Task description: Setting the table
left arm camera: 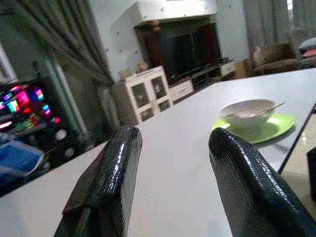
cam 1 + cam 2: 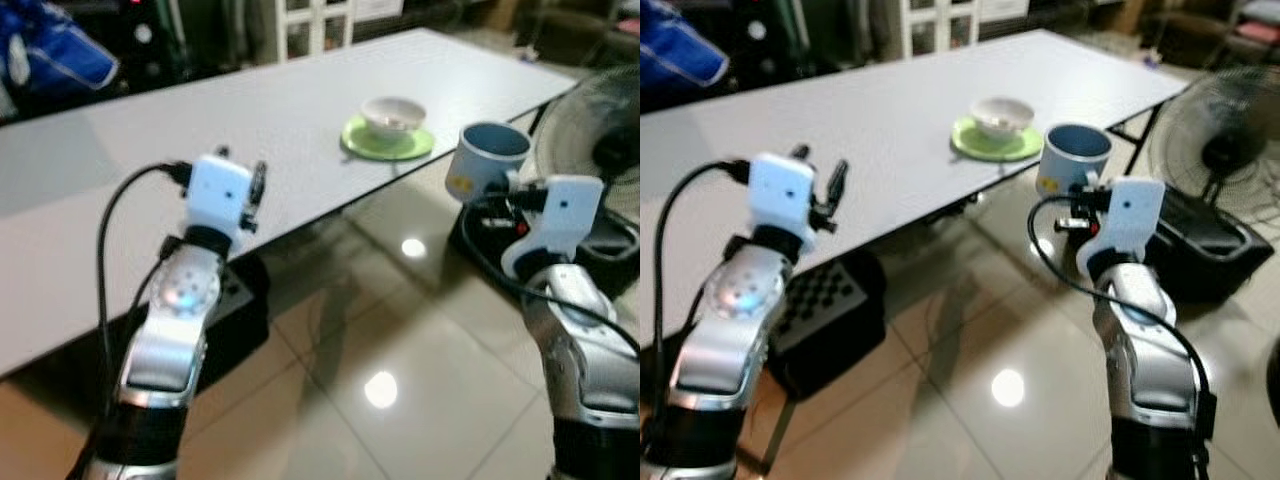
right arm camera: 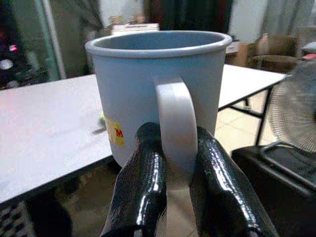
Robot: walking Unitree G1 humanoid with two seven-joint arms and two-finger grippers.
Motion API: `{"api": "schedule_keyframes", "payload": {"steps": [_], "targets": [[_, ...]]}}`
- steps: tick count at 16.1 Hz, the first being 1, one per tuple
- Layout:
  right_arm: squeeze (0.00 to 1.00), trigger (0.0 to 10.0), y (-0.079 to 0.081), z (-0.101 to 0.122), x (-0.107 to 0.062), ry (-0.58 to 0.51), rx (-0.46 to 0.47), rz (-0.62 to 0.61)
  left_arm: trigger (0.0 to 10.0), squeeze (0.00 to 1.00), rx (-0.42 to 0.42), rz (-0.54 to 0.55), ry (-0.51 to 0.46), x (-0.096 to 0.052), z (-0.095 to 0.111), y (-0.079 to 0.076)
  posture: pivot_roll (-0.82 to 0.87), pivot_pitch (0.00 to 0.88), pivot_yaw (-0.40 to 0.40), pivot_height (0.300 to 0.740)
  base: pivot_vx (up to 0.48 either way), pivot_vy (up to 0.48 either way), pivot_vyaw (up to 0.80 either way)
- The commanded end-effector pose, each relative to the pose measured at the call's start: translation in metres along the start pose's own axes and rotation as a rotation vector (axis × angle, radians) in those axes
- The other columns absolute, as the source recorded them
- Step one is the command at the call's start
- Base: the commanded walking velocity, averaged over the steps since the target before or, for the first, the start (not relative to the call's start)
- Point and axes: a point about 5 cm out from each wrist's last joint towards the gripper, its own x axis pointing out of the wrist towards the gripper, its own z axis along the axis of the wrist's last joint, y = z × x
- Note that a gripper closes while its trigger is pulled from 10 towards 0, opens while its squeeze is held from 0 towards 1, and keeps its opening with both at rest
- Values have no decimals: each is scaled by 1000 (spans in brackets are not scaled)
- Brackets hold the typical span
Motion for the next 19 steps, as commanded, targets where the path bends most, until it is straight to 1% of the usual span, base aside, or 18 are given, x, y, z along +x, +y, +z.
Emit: {"api": "schedule_keyframes", "payload": {"steps": [1,11,14,19], "targets": [[0,10000,-13,5,-1,-16,-8,-48,10000,0,-7,-30,-15,2,4,-9,-18,0,-8,740,401,0,-800],[0,10000,-16,5,-2,-14,-20,-73,10000,0,-17,-19,-28,4,7,-10,-21,0,-9,740,415,0,-800],[0,10000,-12,4,-3,-12,-47,-45,10000,0,-16,-2,-31,4,8,-8,-18,0,-11,740,425,0,0],[0,10000,-13,4,-3,-19,-39,-51,10000,0,-20,19,-45,5,11,-6,-19,0,-9,740,436,0,0]]}}
